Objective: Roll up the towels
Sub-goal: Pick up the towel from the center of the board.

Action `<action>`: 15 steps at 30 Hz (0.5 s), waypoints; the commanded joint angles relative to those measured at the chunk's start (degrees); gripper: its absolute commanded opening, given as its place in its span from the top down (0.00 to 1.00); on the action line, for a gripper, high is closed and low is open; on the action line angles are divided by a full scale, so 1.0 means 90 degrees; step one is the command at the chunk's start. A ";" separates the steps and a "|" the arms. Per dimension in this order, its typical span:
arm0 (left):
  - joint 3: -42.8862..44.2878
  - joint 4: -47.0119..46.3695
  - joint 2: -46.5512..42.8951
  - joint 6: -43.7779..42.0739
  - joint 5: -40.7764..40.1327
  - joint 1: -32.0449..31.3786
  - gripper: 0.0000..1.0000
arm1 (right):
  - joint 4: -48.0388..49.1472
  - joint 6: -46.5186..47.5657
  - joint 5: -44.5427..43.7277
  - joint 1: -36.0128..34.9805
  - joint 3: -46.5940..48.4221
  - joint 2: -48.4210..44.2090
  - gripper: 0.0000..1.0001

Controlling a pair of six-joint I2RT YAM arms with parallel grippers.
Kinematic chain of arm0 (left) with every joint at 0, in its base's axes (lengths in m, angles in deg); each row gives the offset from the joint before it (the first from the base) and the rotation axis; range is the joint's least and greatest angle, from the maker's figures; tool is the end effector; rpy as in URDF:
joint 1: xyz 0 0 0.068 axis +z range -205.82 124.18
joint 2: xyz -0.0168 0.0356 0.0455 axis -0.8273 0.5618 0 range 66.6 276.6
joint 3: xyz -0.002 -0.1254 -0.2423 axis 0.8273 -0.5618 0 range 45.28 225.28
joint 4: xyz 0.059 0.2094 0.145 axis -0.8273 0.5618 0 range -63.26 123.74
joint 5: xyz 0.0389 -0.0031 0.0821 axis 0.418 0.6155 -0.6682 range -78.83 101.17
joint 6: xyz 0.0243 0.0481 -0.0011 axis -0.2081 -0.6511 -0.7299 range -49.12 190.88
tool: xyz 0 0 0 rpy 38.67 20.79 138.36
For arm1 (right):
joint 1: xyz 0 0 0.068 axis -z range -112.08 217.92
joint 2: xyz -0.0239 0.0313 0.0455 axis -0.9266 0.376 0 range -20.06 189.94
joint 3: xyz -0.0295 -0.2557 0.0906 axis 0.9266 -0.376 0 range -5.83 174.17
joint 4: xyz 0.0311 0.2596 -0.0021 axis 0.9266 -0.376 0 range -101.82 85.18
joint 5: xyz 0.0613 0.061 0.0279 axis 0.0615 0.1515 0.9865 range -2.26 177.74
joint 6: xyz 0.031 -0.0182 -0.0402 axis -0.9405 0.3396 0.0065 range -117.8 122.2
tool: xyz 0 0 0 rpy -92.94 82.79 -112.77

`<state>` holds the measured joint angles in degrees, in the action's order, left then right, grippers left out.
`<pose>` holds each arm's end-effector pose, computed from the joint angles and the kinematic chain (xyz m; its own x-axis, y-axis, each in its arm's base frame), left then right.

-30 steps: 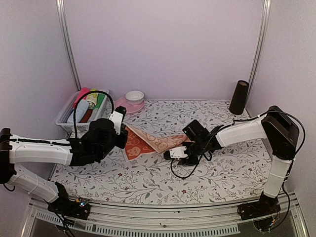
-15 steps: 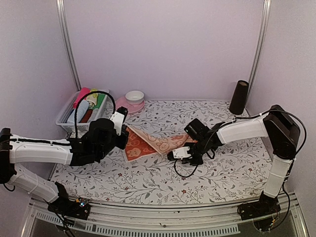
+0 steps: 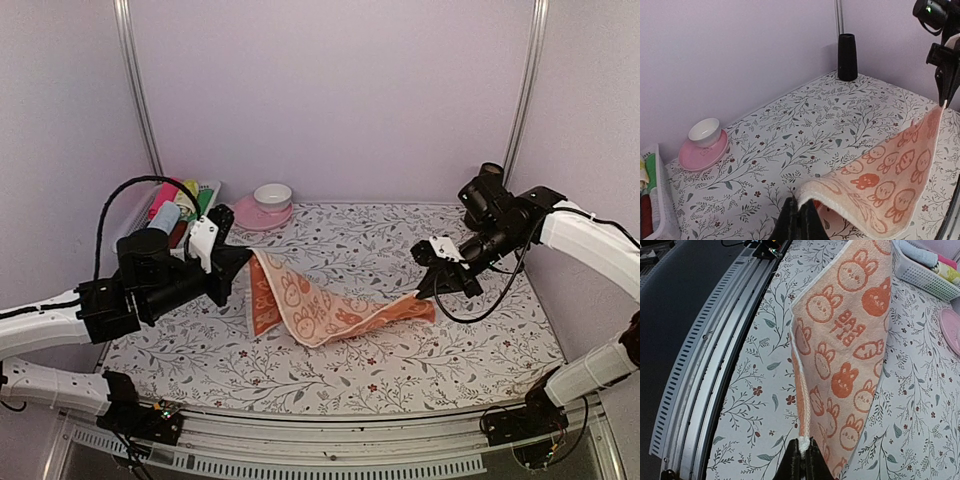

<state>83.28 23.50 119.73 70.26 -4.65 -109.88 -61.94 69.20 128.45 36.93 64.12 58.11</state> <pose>0.1368 -0.1721 0.2965 -0.1140 0.1751 -0.9779 0.6237 0.7788 0.0668 0.2102 0.1533 0.3046 0.2694 -0.6520 -0.7087 -0.9608 -0.2314 -0.1524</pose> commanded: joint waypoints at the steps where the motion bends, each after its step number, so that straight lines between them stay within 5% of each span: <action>1: 0.0029 0.0759 -0.0013 0.0245 -0.0452 -0.0030 1.00 | -0.0073 -0.0153 0.0840 0.0217 0.0177 0.0357 0.94; 6: 0.0103 0.1034 0.1185 0.0913 -0.0623 0.0508 1.00 | 0.0867 -0.1813 -0.0329 0.0532 0.0838 0.1987 0.95; 15: 0.0201 0.0281 0.3210 0.1124 -0.0424 0.0665 1.00 | 0.0441 -0.2109 -0.0343 0.0870 0.1799 0.4503 0.94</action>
<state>83.76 29.22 145.65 78.94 -9.43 -104.70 -55.63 52.37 124.91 44.91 78.29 94.63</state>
